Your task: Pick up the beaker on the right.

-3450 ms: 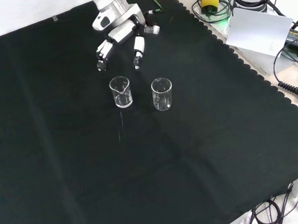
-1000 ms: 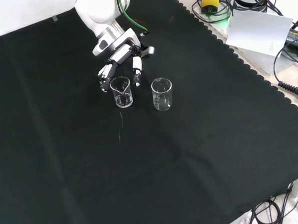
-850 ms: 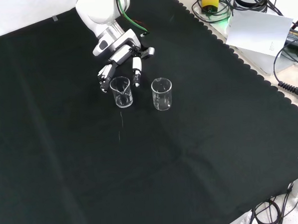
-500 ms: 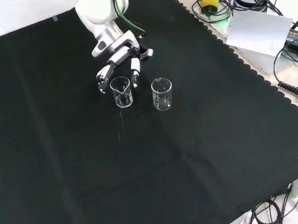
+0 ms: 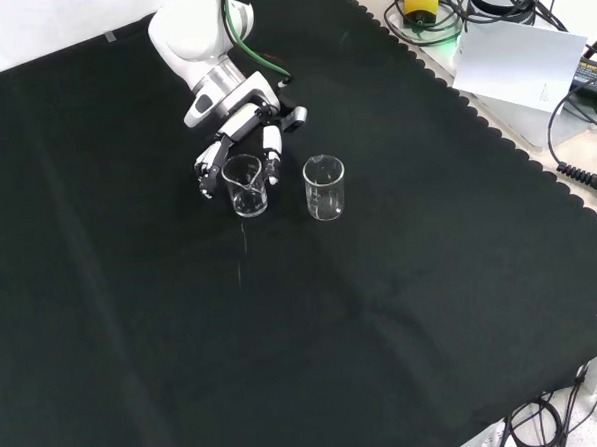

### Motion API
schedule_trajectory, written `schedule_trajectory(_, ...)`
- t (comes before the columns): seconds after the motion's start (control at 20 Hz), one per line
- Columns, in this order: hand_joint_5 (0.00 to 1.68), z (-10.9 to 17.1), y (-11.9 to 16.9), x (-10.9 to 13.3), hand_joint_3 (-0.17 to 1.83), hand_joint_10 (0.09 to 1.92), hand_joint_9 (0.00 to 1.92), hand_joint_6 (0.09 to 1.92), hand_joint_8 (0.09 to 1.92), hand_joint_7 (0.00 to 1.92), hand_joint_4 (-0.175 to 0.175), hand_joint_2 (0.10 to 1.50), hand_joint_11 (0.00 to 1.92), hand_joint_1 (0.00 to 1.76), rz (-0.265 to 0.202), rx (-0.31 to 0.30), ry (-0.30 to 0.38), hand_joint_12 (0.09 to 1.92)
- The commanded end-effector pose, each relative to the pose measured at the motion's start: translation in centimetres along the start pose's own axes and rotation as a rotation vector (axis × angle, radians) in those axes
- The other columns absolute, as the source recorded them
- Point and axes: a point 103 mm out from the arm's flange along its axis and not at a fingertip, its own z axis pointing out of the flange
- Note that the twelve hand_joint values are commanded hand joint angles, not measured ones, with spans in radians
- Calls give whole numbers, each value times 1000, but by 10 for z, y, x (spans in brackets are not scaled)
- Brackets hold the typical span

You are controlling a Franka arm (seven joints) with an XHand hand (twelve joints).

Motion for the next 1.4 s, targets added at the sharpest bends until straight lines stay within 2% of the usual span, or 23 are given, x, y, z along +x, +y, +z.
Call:
schedule_trajectory(0.05,509,-2,-2,-4,-175,605,350,89,621,228,-26,872,0,958,-3,-40,58,1377)
schedule_trajectory(0.15,534,-4,-3,-6,-175,609,369,103,628,242,-26,873,0,966,-2,-48,63,1381)
schedule_trajectory(0.25,532,-4,-2,-6,-175,580,406,216,632,265,-25,876,12,984,1,-57,71,1378)
schedule_trajectory(0.4,454,0,1,-4,-175,560,448,617,642,297,-26,882,28,1002,10,-76,88,1379)
schedule_trajectory(0.5,418,-2,1,-5,-175,558,461,776,649,307,-27,885,32,1006,6,-75,106,1380)
schedule_trajectory(0.65,524,-4,1,-5,-175,571,543,1052,694,392,-32,912,79,1040,-2,-68,109,1370)
schedule_trajectory(1.05,544,1,5,-2,-175,574,569,1134,714,415,-35,920,99,1051,-1,-47,101,1370)
schedule_trajectory(1.4,397,2,9,-1,-175,577,569,1141,744,380,-31,920,108,1120,-5,-17,86,1363)
